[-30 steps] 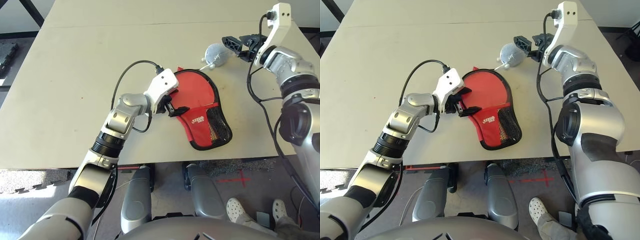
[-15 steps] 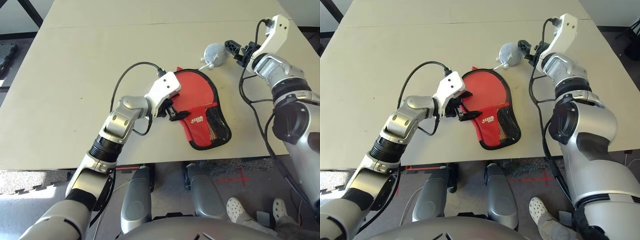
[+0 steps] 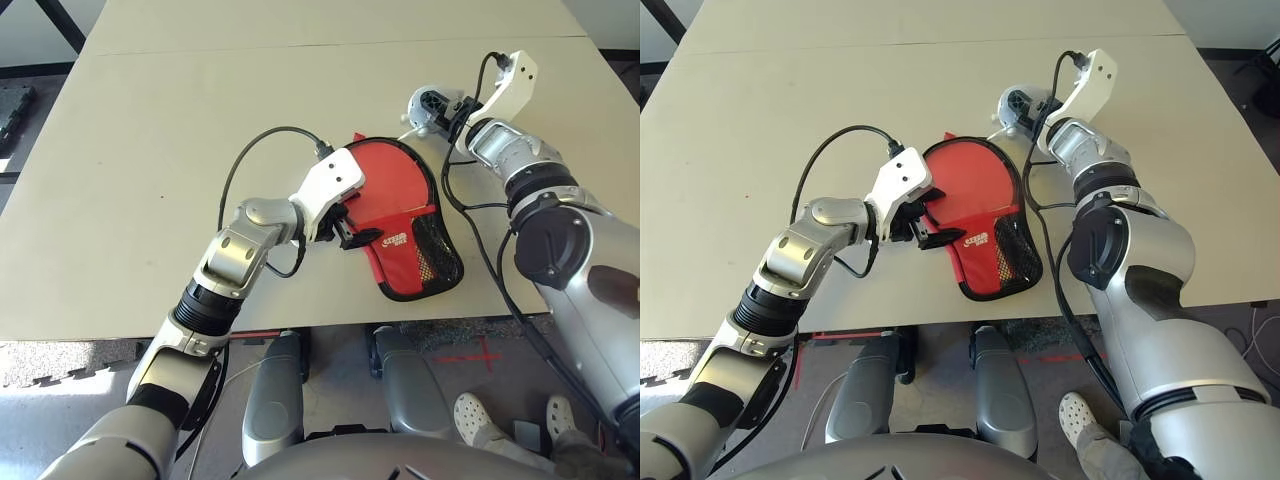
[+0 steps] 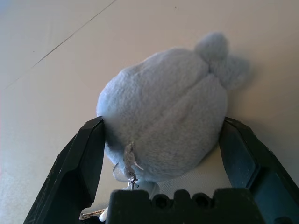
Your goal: Store the ping-pong paddle in its case and zip it.
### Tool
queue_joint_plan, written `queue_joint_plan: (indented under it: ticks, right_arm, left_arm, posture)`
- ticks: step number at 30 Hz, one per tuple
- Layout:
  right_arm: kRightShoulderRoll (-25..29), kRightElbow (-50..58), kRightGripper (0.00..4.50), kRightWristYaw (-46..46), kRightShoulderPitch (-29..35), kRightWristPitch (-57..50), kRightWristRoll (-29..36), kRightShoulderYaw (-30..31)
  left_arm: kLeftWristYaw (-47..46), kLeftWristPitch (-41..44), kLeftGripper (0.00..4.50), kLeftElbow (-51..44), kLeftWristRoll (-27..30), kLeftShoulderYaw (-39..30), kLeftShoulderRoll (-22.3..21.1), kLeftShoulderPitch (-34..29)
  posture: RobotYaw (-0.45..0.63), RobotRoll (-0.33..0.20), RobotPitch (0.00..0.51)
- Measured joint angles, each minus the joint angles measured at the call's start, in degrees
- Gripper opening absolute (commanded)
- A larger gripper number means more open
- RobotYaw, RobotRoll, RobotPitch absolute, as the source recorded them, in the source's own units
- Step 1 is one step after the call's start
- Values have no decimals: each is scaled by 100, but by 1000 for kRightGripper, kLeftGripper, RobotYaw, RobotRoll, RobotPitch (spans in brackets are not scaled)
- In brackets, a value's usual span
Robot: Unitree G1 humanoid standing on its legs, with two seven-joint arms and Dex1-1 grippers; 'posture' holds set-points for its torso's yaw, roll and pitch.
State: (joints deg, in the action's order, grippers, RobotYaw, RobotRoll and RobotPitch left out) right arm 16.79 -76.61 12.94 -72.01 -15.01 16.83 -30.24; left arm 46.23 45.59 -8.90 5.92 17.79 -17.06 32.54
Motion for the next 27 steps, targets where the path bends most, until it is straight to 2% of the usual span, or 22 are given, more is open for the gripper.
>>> queue_joint_plan:
  ticks: [1, 4, 8, 12, 13, 15, 23, 27]
  right_arm:
    - [-13, 0, 4120, -38, 0, 5, 1, -5]
    - [-17, 0, 3344, -166, -2, 75, 1, -12]
    - [20, 0, 1881, -192, -29, 130, 0, -13]
    - [94, -1, 641, -133, -38, 149, 2, -12]
    - [106, -1, 463, -108, -38, 149, 2, -10]
    - [163, -1, 269, -64, -37, 149, 2, -9]
    - [622, -3, 251, 304, -34, 39, -24, 61]
    - [922, -3, 250, 791, -11, -149, -216, 344]
  left_arm:
    - [-12, 8, 4500, -15, 22, 1, -1, 0]
    - [-65, 15, 4500, -38, 84, 5, -3, 0]
    - [-114, 15, 4500, -55, 129, 19, 1, 4]
    - [-125, 15, 4500, -54, 185, 34, 2, 11]
    - [-134, 15, 4500, -53, 193, 39, 5, 13]
    - [-157, 15, 4500, -51, 209, 66, 12, 24]
    - [-166, -50, 4500, 70, 274, 126, 51, 99]
    - [-166, -133, 4500, 165, 286, 187, 91, 153]
  posture:
    - [73, 0, 308]
    - [71, 0, 309]
    - [71, 0, 309]
    - [62, 0, 308]
    - [62, 0, 308]
    - [45, 0, 306]
    - [14, 0, 299]
    - [-4, 0, 293]
